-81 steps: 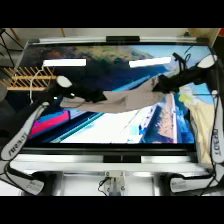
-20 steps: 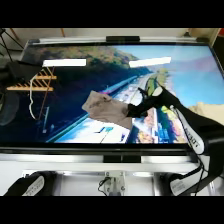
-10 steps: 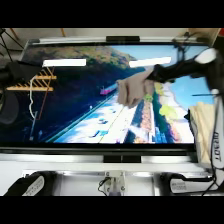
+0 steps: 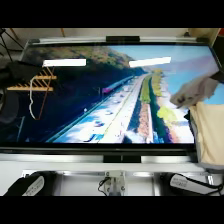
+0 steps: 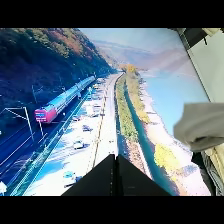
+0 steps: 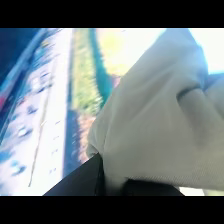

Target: Fold the shirts.

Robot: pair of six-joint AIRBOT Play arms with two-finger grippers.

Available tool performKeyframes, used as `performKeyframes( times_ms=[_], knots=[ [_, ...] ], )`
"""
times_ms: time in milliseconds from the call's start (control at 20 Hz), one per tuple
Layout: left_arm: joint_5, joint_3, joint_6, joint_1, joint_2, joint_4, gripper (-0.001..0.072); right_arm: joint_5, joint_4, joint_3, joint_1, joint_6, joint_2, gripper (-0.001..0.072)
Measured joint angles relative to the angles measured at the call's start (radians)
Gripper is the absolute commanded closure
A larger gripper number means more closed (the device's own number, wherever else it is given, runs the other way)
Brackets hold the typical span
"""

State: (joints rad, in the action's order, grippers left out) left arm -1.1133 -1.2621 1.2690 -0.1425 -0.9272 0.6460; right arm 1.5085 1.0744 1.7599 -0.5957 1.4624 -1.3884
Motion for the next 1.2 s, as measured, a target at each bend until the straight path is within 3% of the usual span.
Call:
performKeyframes(
  times_ms=[250, 550, 700, 1050, 1100, 1150, 1200],
  knots=[
    [0.0, 0.0, 0.0, 0.017, 0.0, -0.003, 0.0675, 0.006, 0.035, 0.003, -0.134, 0.012, 0.016, 0.0641],
    [0.001, 0.0, 0.0, 0.024, 0.0, -0.003, 0.0674, 0.196, 0.225, 0.003, -0.27, 0.053, 0.053, 0.0642],
    [0.001, 0.0, 0.0, 0.024, 0.0, -0.003, 0.0674, 0.212, 0.291, -0.013, -0.338, 0.063, 0.087, 0.0642],
    [0.001, 0.0, -0.004, 0.024, 0.0, -0.002, 0.0674, 0.255, 0.378, -0.33, -0.467, 0.068, 0.21, 0.0639],
    [0.001, 0.0, -0.004, 0.024, 0.0, -0.003, 0.0674, 0.28, 0.404, -0.381, -0.474, 0.066, 0.22, 0.0584],
    [0.001, 0.0, -0.004, 0.024, 0.0, -0.003, 0.0674, 0.287, 0.429, -0.424, -0.479, 0.062, 0.229, 0.0292],
    [0.001, 0.0, -0.004, 0.024, 0.0, -0.002, 0.0674, 0.289, 0.464, -0.462, -0.483, 0.057, 0.235, 0.0049]
  ],
)
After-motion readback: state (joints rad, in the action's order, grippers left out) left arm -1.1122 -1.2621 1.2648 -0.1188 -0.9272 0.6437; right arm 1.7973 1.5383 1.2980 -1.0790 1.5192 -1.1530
